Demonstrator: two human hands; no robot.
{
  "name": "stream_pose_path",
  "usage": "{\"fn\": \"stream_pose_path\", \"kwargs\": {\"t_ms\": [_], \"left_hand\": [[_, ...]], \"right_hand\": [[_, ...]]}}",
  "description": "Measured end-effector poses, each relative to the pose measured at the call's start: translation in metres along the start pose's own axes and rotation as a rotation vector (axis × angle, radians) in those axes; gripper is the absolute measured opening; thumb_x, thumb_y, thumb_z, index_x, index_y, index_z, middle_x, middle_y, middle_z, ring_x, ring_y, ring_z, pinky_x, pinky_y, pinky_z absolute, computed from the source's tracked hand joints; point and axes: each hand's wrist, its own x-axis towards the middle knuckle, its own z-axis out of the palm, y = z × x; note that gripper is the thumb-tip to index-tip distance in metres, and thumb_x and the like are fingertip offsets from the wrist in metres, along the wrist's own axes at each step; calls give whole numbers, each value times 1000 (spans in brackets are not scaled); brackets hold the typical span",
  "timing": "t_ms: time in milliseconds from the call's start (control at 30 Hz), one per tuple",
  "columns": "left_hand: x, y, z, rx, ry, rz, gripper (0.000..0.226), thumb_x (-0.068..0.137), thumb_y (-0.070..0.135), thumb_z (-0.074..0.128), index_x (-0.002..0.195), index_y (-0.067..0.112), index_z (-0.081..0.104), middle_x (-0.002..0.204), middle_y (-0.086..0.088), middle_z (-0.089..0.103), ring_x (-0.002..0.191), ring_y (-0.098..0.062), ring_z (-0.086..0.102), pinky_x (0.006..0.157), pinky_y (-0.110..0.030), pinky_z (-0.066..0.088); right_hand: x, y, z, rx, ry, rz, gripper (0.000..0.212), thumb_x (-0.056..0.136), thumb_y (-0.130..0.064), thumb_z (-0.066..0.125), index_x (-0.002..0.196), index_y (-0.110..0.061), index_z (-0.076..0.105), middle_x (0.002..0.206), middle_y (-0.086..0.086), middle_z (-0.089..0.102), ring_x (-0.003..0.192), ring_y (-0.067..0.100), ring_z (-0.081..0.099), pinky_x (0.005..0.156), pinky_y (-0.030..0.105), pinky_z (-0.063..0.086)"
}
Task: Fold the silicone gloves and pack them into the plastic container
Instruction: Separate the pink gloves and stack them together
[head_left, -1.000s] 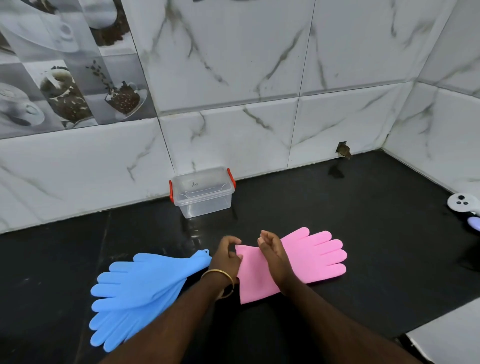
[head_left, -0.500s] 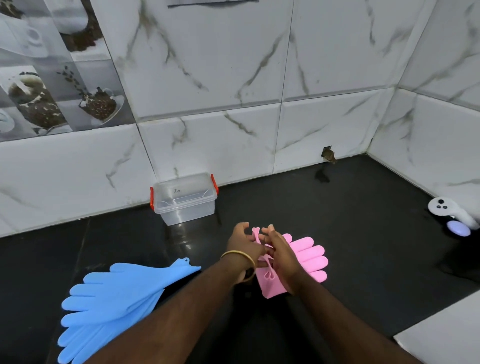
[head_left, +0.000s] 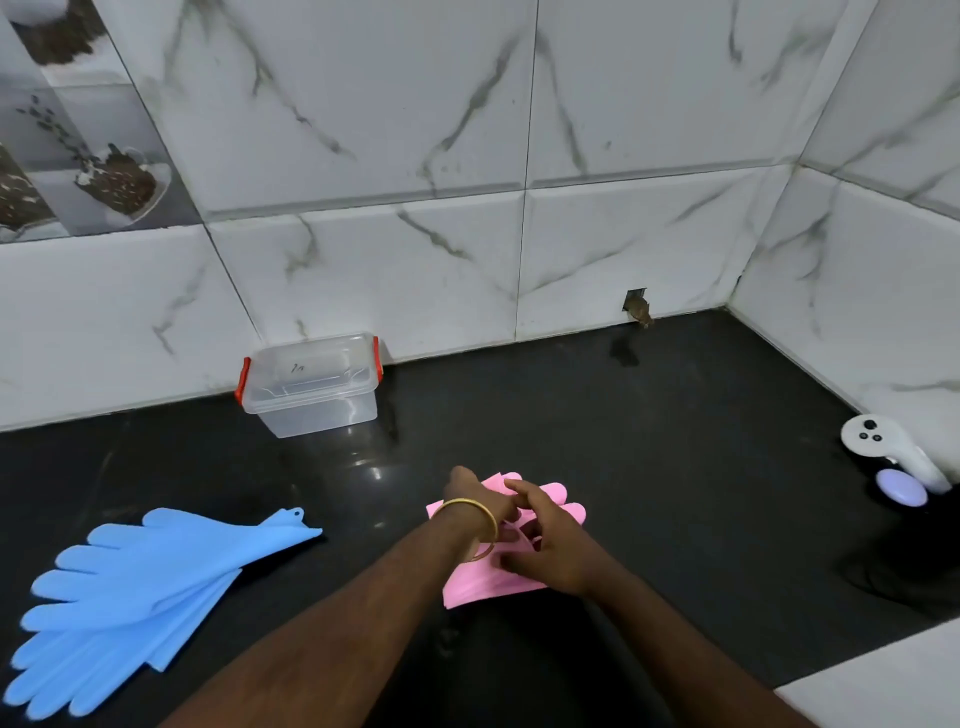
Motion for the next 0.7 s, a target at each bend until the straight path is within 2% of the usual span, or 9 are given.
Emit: {"fn": "stream_pose_path", "kwargs": {"t_ms": [100, 167, 233, 300, 367, 433, 533, 600, 700], "left_hand": [[3, -5, 7, 51, 12, 16, 85, 65, -9, 73, 135, 11, 29, 113, -24, 57, 86, -40, 70, 72, -58, 59], [3, -7, 10, 62, 17, 26, 88, 63, -4, 75, 136, 10, 29, 115, -22, 56, 90, -38, 70, 75, -58, 58], [2, -7, 11, 40, 13, 24, 92, 60, -1, 76, 139, 10, 28, 119, -21, 56, 86, -35, 70, 73, -56, 59], [0, -8, 8, 29, -22, 34, 101, 57, 0, 79, 143, 12, 26, 127, -17, 50, 87, -32, 68, 70, -47, 61], [-2, -14, 0, 56, -68, 93, 105, 55, 2, 85, 143, 15, 29, 126, -8, 44, 91, -28, 64, 62, -36, 60], [-2, -24, -10, 129, -62, 189, 102, 53, 4, 89, 139, 19, 37, 120, -4, 46, 91, -25, 60, 60, -31, 57], [-2, -42, -24, 244, 70, 316, 89, 51, 16, 93, 129, 20, 51, 116, -3, 52, 103, -21, 56, 85, -33, 54], [-5, -52, -31, 259, 192, 334, 76, 54, 23, 92, 122, 19, 56, 114, -2, 56, 103, -19, 55, 88, -30, 50], [-7, -62, -37, 264, 359, 317, 63, 58, 25, 90, 112, 15, 61, 112, -6, 59, 101, -22, 58, 92, -37, 51]], "right_hand": [[3, 9, 2, -65, 85, -20, 70, 89, -20, 66, 149, -26, 29, 128, -11, 53, 92, -15, 59, 76, 2, 43], [3, 10, 4, -121, 123, -14, 62, 93, -16, 59, 148, -25, 32, 127, -9, 55, 87, -11, 58, 76, 1, 41], [4, 9, 6, -154, 172, -25, 60, 93, -8, 57, 147, -24, 36, 128, -2, 57, 96, -2, 59, 75, -1, 36], [7, 10, 6, -177, 212, -64, 60, 89, 1, 57, 143, -19, 42, 133, 5, 57, 115, 17, 57, 75, -5, 32], [8, 10, 7, -216, 218, -85, 57, 88, 1, 55, 140, -20, 46, 133, 5, 55, 120, 21, 53, 77, -4, 30], [7, 11, 10, -275, 218, -65, 53, 89, -6, 50, 139, -25, 47, 135, 0, 51, 121, 19, 51, 87, 7, 34], [3, 16, 13, -366, 249, -10, 48, 88, -16, 53, 134, -30, 48, 133, -10, 48, 115, 11, 51, 93, 21, 44], [2, 19, 12, -390, 249, 7, 47, 88, -19, 57, 133, -29, 49, 133, -12, 49, 111, 6, 52, 93, 23, 47], [3, 20, 10, -383, 219, 23, 47, 89, -19, 58, 134, -27, 49, 132, -12, 49, 108, 7, 53, 92, 25, 48]]}}
